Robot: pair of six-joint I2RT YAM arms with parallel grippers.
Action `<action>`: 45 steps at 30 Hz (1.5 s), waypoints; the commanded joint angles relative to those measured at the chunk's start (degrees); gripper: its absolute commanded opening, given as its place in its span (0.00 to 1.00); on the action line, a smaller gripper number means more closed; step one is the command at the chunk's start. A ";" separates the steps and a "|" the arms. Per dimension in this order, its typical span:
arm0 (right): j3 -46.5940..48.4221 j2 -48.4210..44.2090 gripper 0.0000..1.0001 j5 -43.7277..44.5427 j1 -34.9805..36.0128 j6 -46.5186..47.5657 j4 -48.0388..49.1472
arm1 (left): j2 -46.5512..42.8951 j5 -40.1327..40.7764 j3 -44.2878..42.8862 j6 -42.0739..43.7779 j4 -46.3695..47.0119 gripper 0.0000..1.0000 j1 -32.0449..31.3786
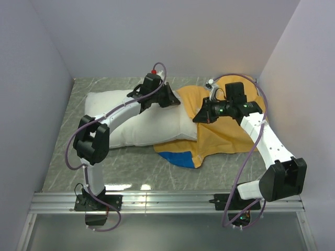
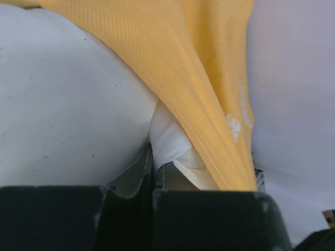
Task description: Put the pillow into the pillowcase
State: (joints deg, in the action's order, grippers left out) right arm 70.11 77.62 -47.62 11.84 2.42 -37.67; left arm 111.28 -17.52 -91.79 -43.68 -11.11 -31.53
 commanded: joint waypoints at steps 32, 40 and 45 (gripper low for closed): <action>-5.95 2.26 0.00 15.36 2.14 -14.28 14.73 | -31.62 -4.07 17.40 58.60 -14.54 0.99 1.51; -4.89 4.03 0.11 16.32 2.58 -14.45 14.20 | -41.50 11.98 41.75 85.86 4.92 0.99 -14.87; -3.41 0.08 0.62 17.99 2.49 -13.76 9.74 | -34.48 17.33 44.68 87.80 15.40 0.99 -20.50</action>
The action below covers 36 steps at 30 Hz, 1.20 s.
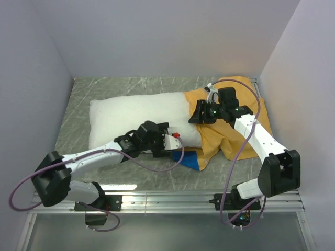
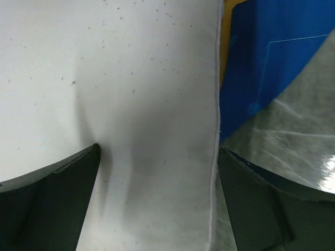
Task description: Put the pillow into the pillowcase
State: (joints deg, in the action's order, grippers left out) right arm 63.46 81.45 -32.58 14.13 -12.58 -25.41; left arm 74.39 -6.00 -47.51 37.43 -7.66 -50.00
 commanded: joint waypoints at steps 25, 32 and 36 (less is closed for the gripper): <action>-10.99 -6.84 0.80 25.02 -7.28 16.80 -11.09 | 33.36 -15.97 -38.54 -29.78 -9.39 0.00 11.85; -6.43 3.52 0.65 29.84 -3.06 15.92 -9.05 | 33.45 -16.94 -39.50 -32.77 -7.99 0.00 12.38; -4.49 5.65 0.19 28.38 -2.71 16.53 -8.51 | 33.71 -19.83 -40.21 -36.80 -8.07 0.00 13.96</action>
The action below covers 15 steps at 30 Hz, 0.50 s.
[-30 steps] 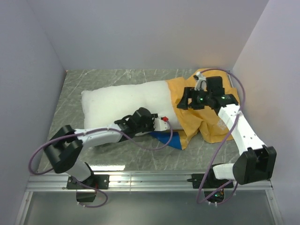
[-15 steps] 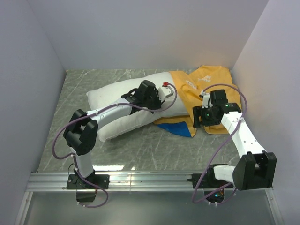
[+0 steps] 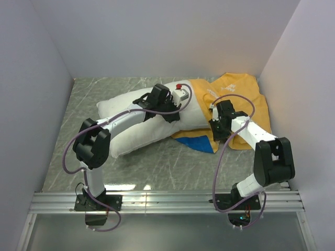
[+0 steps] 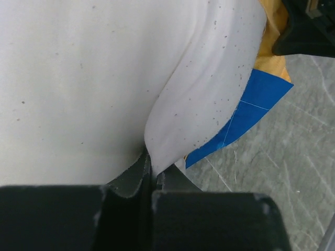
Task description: Put the pillow into the pillowcase
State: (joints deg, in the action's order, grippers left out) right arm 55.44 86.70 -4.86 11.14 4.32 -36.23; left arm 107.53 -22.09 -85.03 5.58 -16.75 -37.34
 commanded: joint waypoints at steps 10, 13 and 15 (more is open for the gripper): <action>16.16 -7.77 0.00 -29.02 16.18 -0.36 -4.63 | -2.23 -9.64 -4.44 -16.56 6.19 0.00 5.17; 20.57 -6.11 0.00 -36.50 21.02 -1.50 -5.87 | -3.98 -9.29 -4.88 -21.74 9.00 0.00 5.18; 24.26 -5.05 0.00 -38.63 22.34 -1.59 -6.22 | -6.26 -9.81 -3.57 -24.38 10.68 0.00 5.26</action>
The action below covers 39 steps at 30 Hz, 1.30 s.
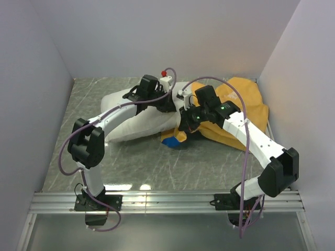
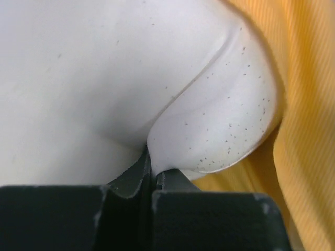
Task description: Put the pillow into the pillowcase
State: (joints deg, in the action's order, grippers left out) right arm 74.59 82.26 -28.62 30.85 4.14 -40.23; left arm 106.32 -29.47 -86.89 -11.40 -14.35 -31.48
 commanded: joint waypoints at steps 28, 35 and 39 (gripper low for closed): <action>22.43 17.46 0.74 16.04 -12.83 -9.06 -11.86 | -36.27 3.45 37.32 51.91 -14.92 0.25 -14.92; 18.75 23.38 0.68 20.79 -12.66 -8.01 -12.33 | -36.80 5.39 38.64 52.00 -12.55 0.26 -15.18; 18.14 25.05 0.60 25.80 -12.83 -6.87 -12.07 | -37.50 7.41 38.03 52.18 -12.63 0.28 -15.10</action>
State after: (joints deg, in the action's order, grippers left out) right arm 92.66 108.03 -10.70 18.09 -4.58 -50.13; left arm 70.15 -25.30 -49.28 39.83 -24.60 -46.54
